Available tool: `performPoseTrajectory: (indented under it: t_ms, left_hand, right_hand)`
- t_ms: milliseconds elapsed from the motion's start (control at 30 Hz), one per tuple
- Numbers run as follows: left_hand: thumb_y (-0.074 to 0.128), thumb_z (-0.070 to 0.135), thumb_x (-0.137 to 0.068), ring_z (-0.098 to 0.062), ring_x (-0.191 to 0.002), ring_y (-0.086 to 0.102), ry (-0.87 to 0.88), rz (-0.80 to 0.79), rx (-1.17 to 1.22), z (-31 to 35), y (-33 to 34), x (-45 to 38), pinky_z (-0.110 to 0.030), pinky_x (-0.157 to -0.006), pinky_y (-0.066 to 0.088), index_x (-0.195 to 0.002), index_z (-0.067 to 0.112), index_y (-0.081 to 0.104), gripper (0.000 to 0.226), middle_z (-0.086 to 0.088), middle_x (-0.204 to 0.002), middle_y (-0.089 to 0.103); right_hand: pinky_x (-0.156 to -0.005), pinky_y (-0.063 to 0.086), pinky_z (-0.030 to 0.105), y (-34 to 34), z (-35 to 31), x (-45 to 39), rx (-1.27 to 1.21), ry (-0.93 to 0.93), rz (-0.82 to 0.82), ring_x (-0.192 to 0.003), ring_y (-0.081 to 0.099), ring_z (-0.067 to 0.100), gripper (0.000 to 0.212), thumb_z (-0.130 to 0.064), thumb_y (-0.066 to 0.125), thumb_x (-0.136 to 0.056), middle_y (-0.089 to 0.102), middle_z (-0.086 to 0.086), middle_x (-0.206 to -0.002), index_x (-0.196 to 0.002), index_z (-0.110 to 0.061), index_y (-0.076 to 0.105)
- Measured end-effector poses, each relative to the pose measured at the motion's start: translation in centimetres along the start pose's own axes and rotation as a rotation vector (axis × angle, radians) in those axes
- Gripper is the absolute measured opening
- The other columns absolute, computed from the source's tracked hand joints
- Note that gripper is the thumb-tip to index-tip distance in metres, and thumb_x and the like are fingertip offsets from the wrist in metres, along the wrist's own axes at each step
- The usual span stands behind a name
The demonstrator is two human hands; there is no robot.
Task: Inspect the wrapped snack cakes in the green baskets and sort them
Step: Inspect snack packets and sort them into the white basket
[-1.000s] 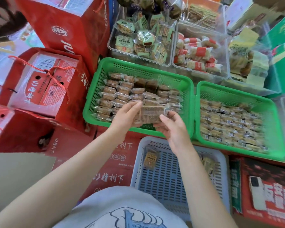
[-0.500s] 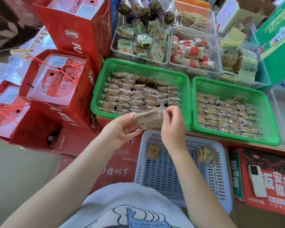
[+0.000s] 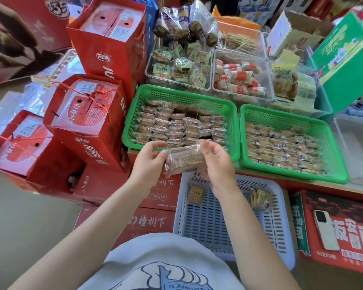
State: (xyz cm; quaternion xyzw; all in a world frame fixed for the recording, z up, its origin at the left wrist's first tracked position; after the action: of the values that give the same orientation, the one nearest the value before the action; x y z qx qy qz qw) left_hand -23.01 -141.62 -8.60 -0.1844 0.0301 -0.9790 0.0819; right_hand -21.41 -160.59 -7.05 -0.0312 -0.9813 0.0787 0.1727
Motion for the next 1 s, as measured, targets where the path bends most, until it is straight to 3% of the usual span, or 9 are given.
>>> performPoseTrajectory:
  t_ms: [33,100,233,433,600,700,800,933,1000]
  left_hand:
    - [0.053,0.013,-0.104,-0.022,-0.073,0.068,-0.006,-0.039,0.019,0.2,0.1,0.1,-0.047,-0.074,0.060,-0.118,0.020,0.064,0.019,-0.012,-0.093,0.073]
    - [0.054,0.010,-0.103,-0.032,-0.081,0.065,-0.007,-0.103,0.070,0.5,0.1,0.2,-0.056,-0.083,0.055,-0.112,0.019,0.069,0.020,-0.017,-0.097,0.074]
    - [0.053,0.002,-0.102,-0.023,-0.069,0.058,-0.030,-0.233,0.133,1.4,0.7,0.3,-0.040,-0.071,0.051,-0.107,0.008,0.065,0.014,-0.007,-0.077,0.066]
    - [0.059,-0.002,-0.096,-0.013,-0.066,0.058,-0.039,-0.459,0.123,2.4,1.0,0.5,-0.024,-0.065,0.054,-0.099,0.005,0.063,0.009,-0.004,-0.080,0.066]
    - [0.067,0.009,-0.095,-0.028,-0.080,0.070,0.074,-0.198,0.025,1.9,-0.1,0.0,-0.036,-0.076,0.059,-0.109,0.016,0.064,0.016,-0.008,-0.085,0.073]
    - [0.070,0.021,-0.094,-0.016,-0.089,0.073,0.192,-0.238,-0.095,2.4,0.8,1.1,-0.029,-0.079,0.061,-0.104,0.021,0.070,0.010,0.002,-0.094,0.074]
    - [0.079,0.029,-0.085,-0.002,-0.086,0.068,0.442,-0.200,-0.428,3.2,0.6,1.8,-0.020,-0.074,0.057,-0.101,0.026,0.069,0.019,0.012,-0.106,0.065]
    - [0.076,0.032,-0.086,-0.006,-0.076,0.065,0.702,-0.108,-0.684,4.2,-0.2,2.1,-0.032,-0.065,0.058,-0.090,0.018,0.069,0.016,0.007,-0.102,0.061]
    - [0.074,0.029,-0.088,-0.013,-0.082,0.060,0.817,-0.138,-0.805,4.3,0.3,2.4,-0.034,-0.065,0.057,-0.089,0.017,0.065,0.014,0.006,-0.104,0.060]
  right_hand:
    - [-0.042,0.042,0.022,0.3,0.4,0.2,-0.158,0.072,-0.082,-0.050,0.053,0.007,0.041,-0.044,0.057,-0.096,0.066,-0.004,-0.075,-0.123,-0.014,0.062]
    - [-0.034,0.025,0.016,0.9,0.4,0.7,-0.424,0.146,-0.236,-0.038,0.037,0.002,0.033,-0.030,0.051,-0.101,0.060,-0.009,-0.058,-0.124,-0.006,0.058]
    - [-0.030,0.020,0.016,0.2,0.0,0.9,-0.584,0.159,-0.214,-0.032,0.033,0.003,0.007,-0.016,0.048,-0.103,0.059,-0.005,-0.056,-0.101,-0.011,0.053]
    - [-0.032,0.022,0.017,-0.1,0.2,0.9,-0.553,0.150,-0.213,-0.034,0.034,0.006,0.016,-0.019,0.048,-0.104,0.064,0.008,-0.074,-0.100,-0.006,0.056]
    - [-0.031,0.025,0.018,-0.4,1.2,0.7,-0.549,0.166,-0.013,-0.033,0.035,0.006,0.010,-0.017,0.051,-0.104,0.057,-0.004,-0.056,-0.107,-0.008,0.053]
    - [-0.032,0.023,0.021,-0.9,1.9,0.3,-0.550,0.161,0.111,-0.034,0.031,0.008,0.010,-0.017,0.052,-0.104,0.051,-0.005,-0.053,-0.108,-0.008,0.051]
    - [-0.033,0.023,0.022,-0.8,2.6,0.0,-0.569,0.185,0.135,-0.036,0.030,0.008,0.007,-0.018,0.053,-0.103,0.048,-0.006,-0.051,-0.106,-0.012,0.051]
    - [-0.033,0.022,0.020,0.0,3.4,0.2,-0.626,0.232,0.121,-0.036,0.029,0.008,0.001,-0.016,0.051,-0.104,0.046,-0.006,-0.050,-0.105,-0.016,0.050]
    - [-0.034,0.020,0.020,0.1,3.6,0.4,-0.604,0.242,0.116,-0.035,0.029,0.008,0.003,-0.015,0.049,-0.105,0.044,-0.007,-0.047,-0.104,-0.018,0.050]
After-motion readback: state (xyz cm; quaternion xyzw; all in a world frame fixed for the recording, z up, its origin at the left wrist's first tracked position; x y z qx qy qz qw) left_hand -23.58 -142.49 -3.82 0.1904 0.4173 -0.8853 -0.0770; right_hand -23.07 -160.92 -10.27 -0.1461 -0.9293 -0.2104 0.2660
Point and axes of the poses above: each hand's wrist, its own x-axis away from the middle knuckle, its own y-axis out of the palm, z = x × y, the point moved 7 cm from there along -x, towards the middle knuckle
